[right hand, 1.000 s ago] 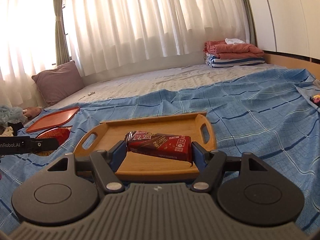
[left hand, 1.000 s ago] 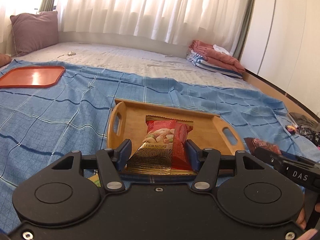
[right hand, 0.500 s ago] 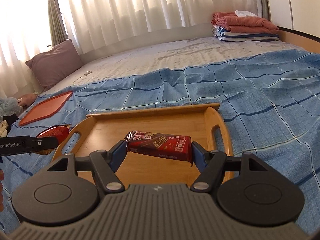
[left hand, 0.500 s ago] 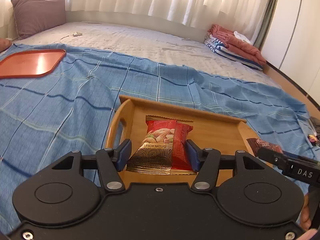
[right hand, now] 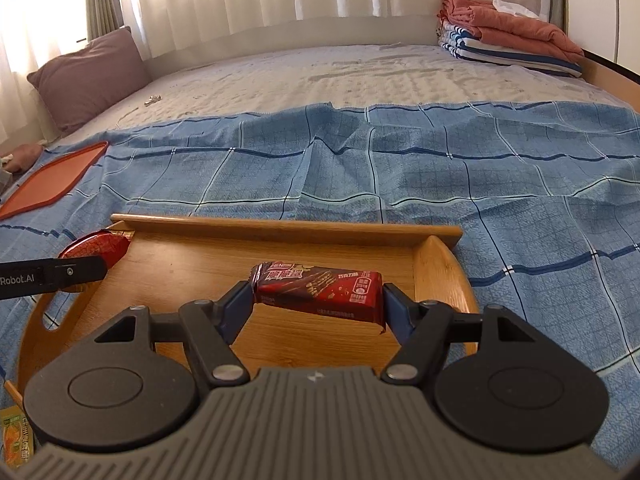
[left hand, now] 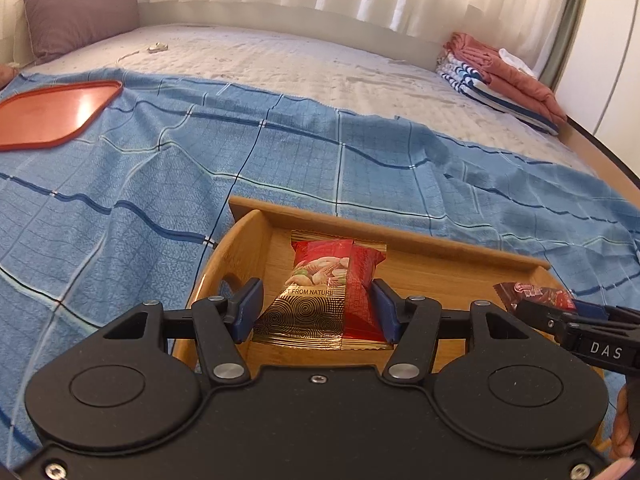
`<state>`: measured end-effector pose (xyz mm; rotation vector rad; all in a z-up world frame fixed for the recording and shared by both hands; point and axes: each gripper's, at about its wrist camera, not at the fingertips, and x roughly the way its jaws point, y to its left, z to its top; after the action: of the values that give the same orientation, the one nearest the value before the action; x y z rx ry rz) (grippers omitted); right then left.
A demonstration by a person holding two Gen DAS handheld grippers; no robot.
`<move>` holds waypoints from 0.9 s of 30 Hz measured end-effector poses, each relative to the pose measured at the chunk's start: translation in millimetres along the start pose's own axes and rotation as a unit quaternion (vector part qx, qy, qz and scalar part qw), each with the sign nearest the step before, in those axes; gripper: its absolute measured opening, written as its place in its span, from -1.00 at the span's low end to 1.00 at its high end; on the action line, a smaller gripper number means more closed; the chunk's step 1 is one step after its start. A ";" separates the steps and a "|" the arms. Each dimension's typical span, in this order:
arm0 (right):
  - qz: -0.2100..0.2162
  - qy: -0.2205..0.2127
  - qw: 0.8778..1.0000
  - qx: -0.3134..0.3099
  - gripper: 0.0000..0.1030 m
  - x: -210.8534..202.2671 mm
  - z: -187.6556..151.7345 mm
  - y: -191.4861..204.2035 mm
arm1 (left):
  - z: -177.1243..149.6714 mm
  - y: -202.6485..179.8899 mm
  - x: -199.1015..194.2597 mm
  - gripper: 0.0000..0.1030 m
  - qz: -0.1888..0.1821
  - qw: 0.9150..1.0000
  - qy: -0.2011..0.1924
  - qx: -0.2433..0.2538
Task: Organize snacks
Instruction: 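Carry the nut bag with the left tool while the right tool carries the chocolate bar over the wooden tray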
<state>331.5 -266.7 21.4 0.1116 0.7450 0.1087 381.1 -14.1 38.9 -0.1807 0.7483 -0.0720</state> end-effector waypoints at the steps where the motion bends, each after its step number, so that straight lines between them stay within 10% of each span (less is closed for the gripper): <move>1: 0.001 0.001 1.000 0.002 0.39 5.2 0.8 -0.6 | 0.8 1.1 5.7 0.09 0.001 1.000 0.001 -0.002; 27: 0.000 0.004 1.000 -0.009 0.39 50.9 3.1 6.1 | 1.7 -6.8 49.3 0.10 0.024 0.999 -0.008 0.029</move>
<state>370.4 -253.8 -9.6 0.0947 0.7526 0.1153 418.3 -26.9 8.4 -0.1078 0.7336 -0.0475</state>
